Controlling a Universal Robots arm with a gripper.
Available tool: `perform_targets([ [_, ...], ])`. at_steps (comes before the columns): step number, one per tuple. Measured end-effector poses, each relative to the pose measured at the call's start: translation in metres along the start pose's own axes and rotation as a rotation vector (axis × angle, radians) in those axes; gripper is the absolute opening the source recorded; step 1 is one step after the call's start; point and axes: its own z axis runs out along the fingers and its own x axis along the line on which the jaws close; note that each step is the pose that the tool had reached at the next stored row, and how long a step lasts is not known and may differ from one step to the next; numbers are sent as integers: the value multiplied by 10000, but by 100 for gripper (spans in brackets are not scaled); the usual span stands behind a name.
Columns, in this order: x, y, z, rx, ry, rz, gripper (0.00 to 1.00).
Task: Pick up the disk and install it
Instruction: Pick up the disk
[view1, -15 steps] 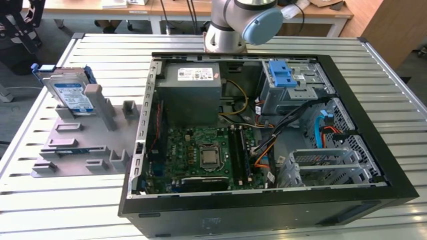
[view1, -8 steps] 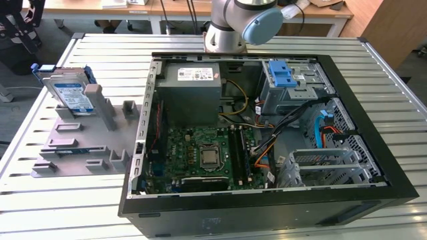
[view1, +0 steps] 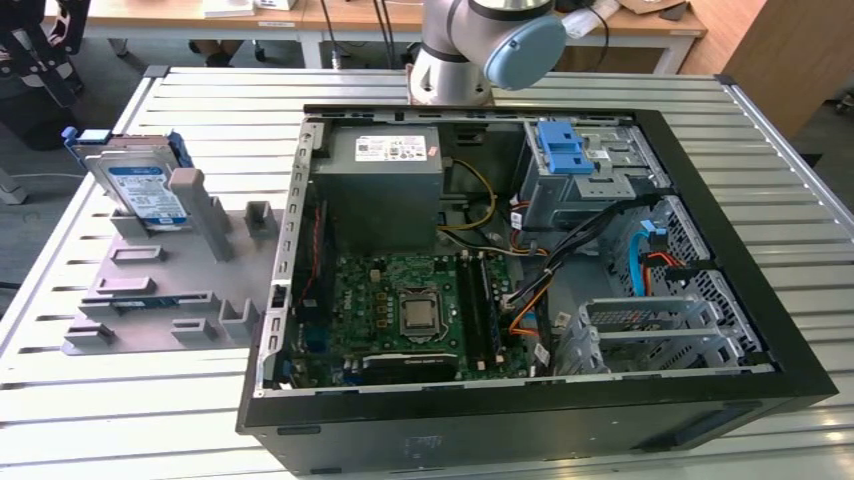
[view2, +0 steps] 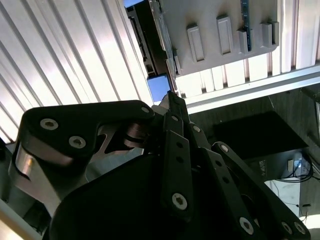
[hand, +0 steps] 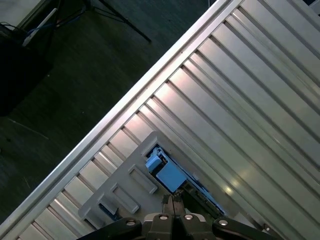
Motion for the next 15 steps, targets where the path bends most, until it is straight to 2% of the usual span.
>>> perform_targets([
  [15,0,0,0,-5,5,-196,11],
])
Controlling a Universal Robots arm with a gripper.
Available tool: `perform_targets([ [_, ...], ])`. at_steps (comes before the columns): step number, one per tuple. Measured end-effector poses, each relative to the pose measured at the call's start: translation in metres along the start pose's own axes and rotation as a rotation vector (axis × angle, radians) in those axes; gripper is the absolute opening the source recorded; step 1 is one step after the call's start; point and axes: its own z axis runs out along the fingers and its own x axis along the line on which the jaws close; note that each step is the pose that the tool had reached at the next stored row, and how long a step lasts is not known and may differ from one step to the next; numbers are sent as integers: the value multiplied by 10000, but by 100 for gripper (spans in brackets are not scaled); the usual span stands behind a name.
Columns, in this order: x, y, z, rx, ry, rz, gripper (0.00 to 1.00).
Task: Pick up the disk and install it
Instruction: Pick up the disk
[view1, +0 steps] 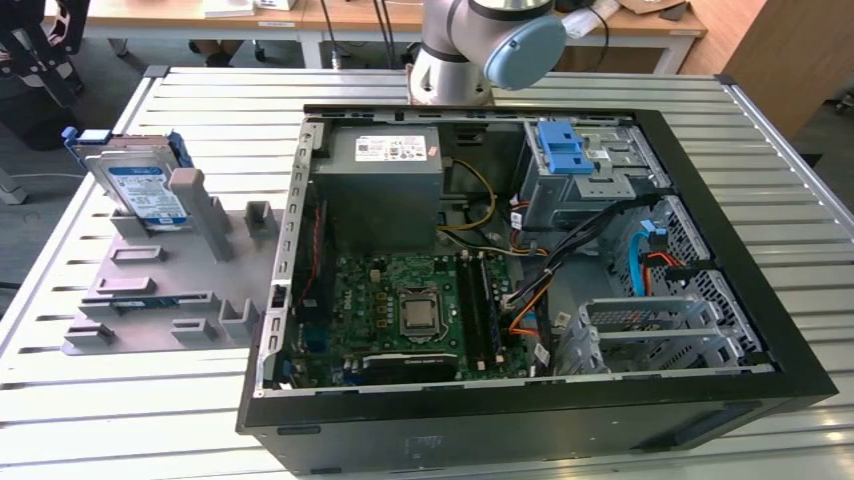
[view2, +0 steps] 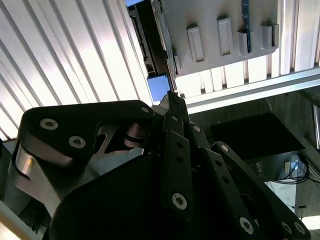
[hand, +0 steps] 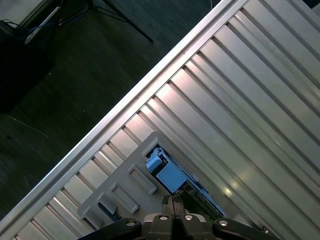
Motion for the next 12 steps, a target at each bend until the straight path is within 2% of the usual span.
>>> perform_targets([
  [12,0,0,0,-4,3,-146,11],
])
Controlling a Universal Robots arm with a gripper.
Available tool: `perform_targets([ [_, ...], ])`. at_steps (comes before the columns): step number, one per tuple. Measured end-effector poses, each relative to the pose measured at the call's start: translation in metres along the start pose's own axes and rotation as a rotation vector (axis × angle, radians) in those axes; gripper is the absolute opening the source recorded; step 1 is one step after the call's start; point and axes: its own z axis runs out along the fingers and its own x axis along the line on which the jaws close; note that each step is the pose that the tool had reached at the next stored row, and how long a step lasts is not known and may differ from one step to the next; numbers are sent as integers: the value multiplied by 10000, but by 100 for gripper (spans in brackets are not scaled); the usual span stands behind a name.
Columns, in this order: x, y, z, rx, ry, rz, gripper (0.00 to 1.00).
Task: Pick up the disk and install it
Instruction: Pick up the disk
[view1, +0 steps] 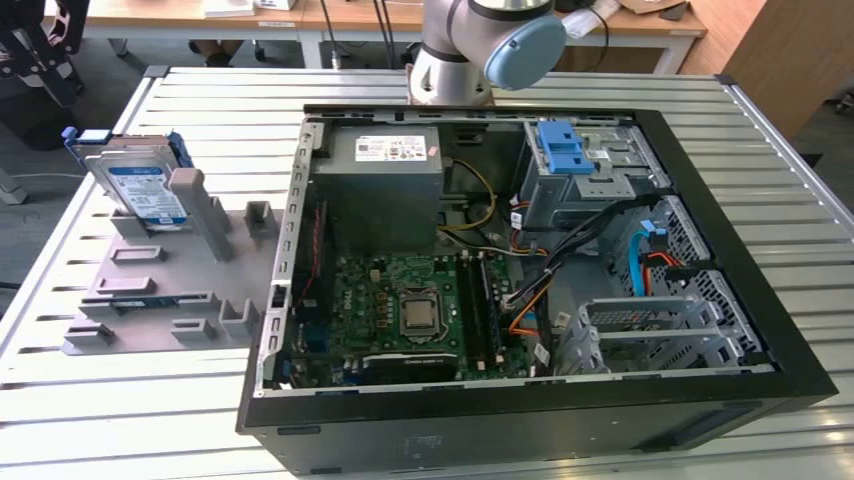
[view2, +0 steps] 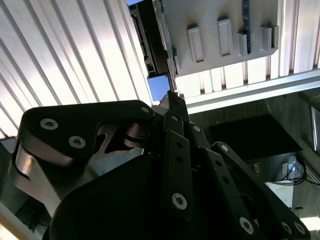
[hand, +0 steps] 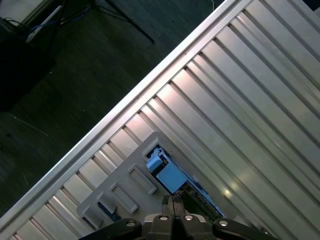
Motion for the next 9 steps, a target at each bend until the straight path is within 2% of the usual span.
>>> perform_targets([
  [9,0,0,0,-3,3,-112,11],
])
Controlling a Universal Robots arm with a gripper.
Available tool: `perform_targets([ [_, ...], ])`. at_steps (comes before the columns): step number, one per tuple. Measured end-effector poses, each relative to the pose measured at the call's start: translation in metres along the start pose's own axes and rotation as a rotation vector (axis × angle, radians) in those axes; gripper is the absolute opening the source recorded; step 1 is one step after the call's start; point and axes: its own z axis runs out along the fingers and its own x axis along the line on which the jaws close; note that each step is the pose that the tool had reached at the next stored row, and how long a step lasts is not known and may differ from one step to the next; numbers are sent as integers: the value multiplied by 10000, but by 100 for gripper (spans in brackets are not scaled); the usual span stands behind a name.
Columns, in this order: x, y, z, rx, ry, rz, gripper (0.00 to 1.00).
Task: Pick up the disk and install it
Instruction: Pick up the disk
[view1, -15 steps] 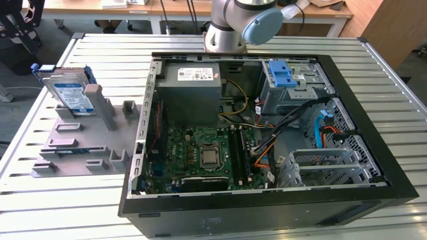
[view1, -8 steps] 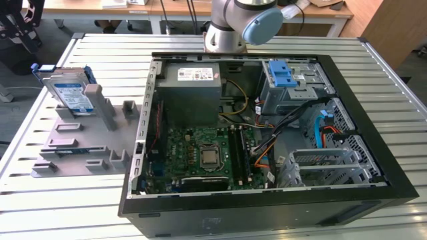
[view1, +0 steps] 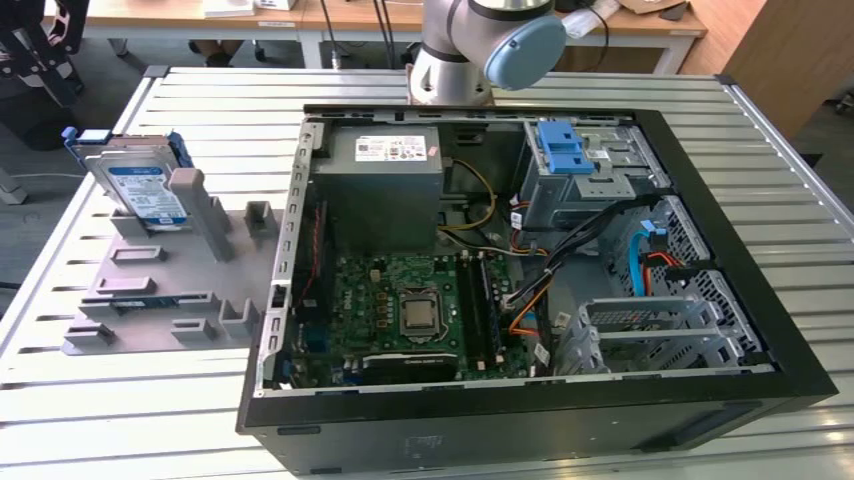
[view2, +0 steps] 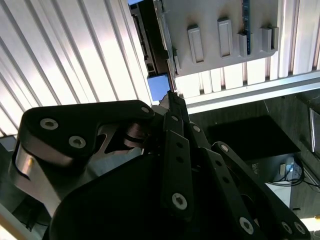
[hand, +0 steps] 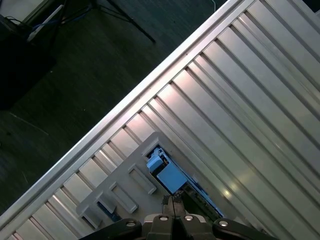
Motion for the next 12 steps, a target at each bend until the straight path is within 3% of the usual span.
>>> perform_targets([
  [12,0,0,0,-2,2,-76,11],
])
